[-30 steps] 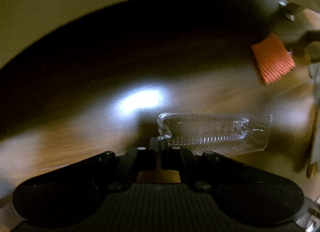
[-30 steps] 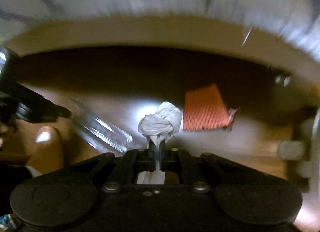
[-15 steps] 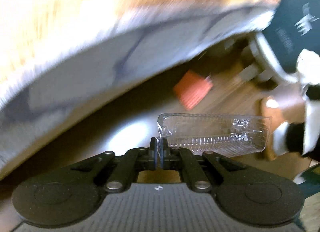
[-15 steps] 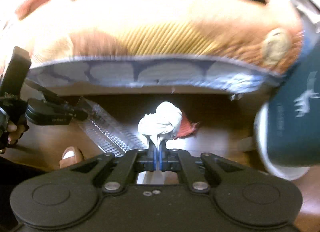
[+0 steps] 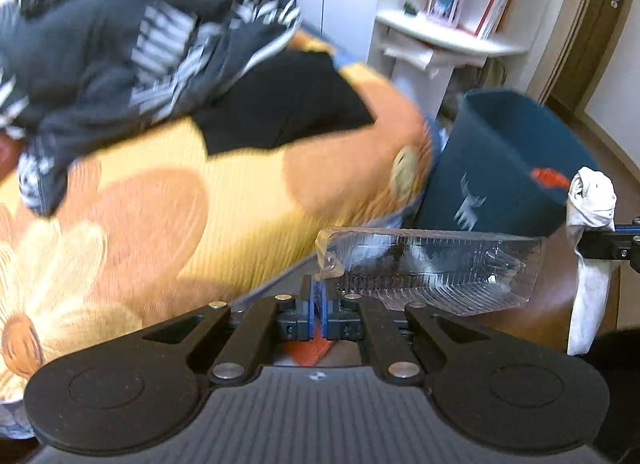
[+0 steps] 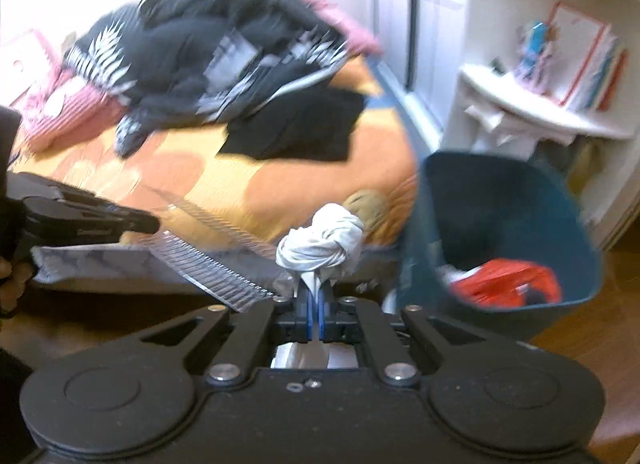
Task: Collect trash
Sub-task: 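Lift the tray and tissue out from under the bed toward the wastebasket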
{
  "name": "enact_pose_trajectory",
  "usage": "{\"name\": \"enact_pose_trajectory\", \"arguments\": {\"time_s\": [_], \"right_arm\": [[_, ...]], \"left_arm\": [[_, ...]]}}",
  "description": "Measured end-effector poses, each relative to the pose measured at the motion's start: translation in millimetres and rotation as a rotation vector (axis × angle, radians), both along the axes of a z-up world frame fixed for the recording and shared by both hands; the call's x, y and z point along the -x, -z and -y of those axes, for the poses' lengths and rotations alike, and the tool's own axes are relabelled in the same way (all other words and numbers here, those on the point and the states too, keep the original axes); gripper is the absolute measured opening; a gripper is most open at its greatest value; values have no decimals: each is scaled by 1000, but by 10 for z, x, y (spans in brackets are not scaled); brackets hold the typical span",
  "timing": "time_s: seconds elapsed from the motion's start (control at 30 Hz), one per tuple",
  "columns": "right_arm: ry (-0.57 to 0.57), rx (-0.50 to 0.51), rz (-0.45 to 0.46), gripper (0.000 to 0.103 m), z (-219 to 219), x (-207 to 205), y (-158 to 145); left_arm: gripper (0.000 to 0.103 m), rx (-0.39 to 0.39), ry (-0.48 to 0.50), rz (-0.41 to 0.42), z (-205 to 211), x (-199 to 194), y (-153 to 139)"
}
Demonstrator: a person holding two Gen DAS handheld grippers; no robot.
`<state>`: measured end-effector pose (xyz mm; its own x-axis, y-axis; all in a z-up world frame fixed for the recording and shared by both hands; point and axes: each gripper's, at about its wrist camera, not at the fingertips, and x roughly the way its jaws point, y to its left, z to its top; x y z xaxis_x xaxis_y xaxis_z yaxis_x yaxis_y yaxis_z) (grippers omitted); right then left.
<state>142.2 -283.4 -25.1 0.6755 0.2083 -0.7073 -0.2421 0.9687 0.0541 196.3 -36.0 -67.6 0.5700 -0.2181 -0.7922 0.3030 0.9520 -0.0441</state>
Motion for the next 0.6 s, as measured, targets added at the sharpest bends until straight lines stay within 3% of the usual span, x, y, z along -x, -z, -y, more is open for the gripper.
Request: {"name": "enact_pose_trajectory", "arguments": {"time_s": [0.1, 0.37, 0.6], "right_arm": [[40, 13, 65, 3, 265, -8, -171], [150, 2, 109, 3, 904, -226, -300], [232, 14, 101, 3, 1273, -571, -168]], "left_arm": [[3, -11, -5, 42, 258, -31, -226], [3, -15, -43, 125, 1024, -337, -723], [3, -10, -53, 89, 1736, -685, -717]]}}
